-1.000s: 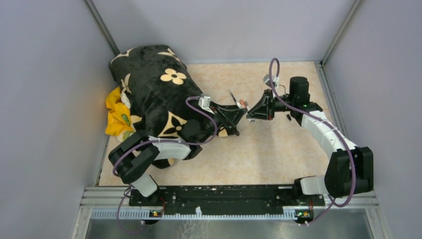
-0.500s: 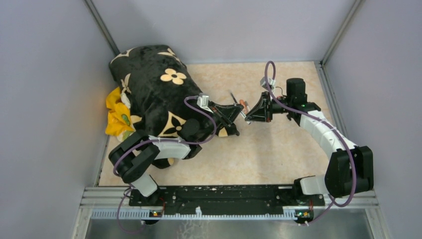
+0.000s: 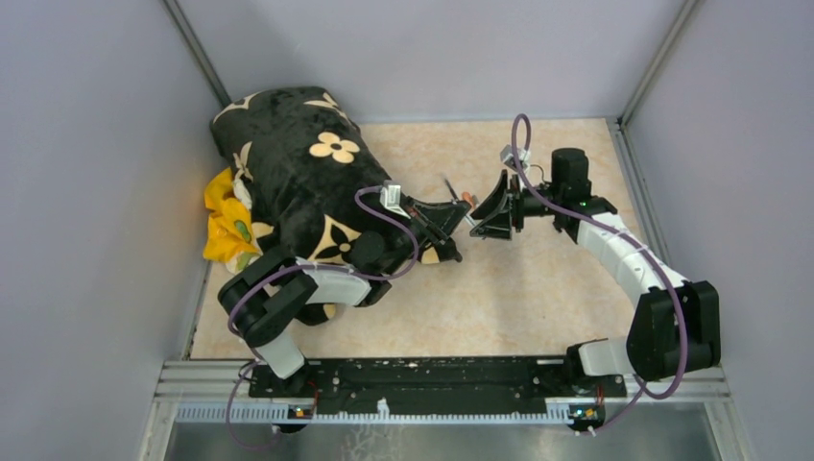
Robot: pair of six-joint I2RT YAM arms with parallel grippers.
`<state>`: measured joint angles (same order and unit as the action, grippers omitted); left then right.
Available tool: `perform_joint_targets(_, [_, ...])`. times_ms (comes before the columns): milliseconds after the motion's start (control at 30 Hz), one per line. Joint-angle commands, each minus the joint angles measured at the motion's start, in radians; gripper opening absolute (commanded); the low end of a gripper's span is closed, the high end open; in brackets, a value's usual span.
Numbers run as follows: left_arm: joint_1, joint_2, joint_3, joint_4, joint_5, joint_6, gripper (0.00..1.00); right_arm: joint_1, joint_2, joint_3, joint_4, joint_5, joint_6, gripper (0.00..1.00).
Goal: Insert the pens into the pen caps
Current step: Move the pen cap to the center of the board.
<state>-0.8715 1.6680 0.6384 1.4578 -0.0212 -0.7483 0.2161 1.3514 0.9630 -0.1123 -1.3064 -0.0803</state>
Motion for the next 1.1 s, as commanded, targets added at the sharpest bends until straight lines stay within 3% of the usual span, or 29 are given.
perform_joint_targets(0, [0.005,-0.001,-0.014,0.091,0.009,0.02,0.0,0.005,0.003,0.081,-0.196,0.073,-0.207,0.57])
perform_joint_targets(200, [0.023,-0.083,-0.116,0.041,0.016,0.13,0.0,-0.13,-0.025,0.086,-0.229,0.117,-0.263,0.59])
perform_joint_targets(300, [0.05,-0.141,-0.167,0.019,0.105,0.177,0.0,-0.192,-0.03,0.093,-0.223,0.196,-0.258,0.59])
perform_joint_targets(367, [0.07,-0.189,-0.193,-0.032,0.158,0.23,0.0,-0.235,-0.032,0.07,-0.134,0.37,-0.159,0.59])
perform_joint_targets(567, [0.075,-0.397,-0.228,-0.375,0.188,0.453,0.0,-0.302,0.053,0.053,0.019,1.113,0.175,0.56])
perform_joint_targets(700, [0.076,-0.512,-0.258,-0.54,0.15,0.525,0.0,-0.303,0.189,0.124,-0.049,1.373,0.306,0.47])
perform_joint_targets(833, [0.077,-0.575,-0.311,-0.548,0.137,0.534,0.0,-0.311,0.288,0.176,-0.082,1.484,0.351,0.37])
perform_joint_targets(1067, [0.076,-0.595,-0.354,-0.551,0.132,0.512,0.0,-0.355,0.425,0.265,-0.097,1.484,0.384,0.34])
